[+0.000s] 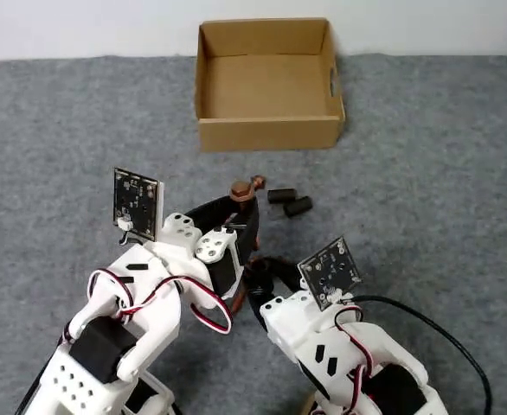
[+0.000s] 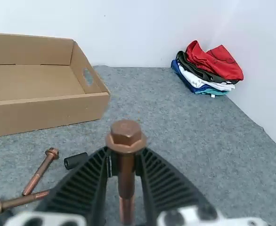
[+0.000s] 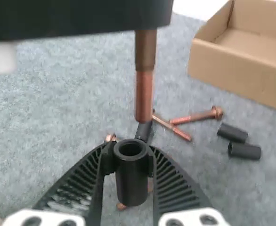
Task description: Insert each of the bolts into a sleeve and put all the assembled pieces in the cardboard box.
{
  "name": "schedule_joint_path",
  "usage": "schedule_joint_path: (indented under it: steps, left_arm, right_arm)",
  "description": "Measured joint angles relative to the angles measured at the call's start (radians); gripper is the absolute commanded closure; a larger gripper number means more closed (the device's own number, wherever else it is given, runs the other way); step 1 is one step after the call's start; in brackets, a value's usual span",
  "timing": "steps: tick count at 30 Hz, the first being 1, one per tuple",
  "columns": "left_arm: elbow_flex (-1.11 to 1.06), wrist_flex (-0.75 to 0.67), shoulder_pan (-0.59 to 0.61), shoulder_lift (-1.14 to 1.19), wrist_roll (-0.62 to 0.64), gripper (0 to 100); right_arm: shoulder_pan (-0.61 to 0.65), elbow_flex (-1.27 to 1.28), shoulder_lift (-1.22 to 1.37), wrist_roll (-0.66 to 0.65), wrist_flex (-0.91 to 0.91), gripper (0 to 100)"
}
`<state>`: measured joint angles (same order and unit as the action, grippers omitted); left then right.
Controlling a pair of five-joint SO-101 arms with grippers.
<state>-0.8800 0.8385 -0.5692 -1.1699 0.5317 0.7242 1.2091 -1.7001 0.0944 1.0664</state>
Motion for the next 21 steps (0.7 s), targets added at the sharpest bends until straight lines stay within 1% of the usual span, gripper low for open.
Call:
schedule_joint_path:
  steps: [6, 12, 21]
  left_arm:
    - [-0.002, 0.006, -0.002, 0.0, 0.0, 100]
    - [0.017, 0.1, 0.0, 0.0, -0.003, 100]
    - [0.017, 0.104, 0.002, 0.0, 0.048, 100]
  right_arm:
    - [0.0, 0.0, 0.0, -0.003, -0.009, 99.0]
    - [0.002, 0.0, 0.0, -0.003, -0.009, 99.0]
    - [0.0, 0.0, 0.0, -0.003, -0.009, 99.0]
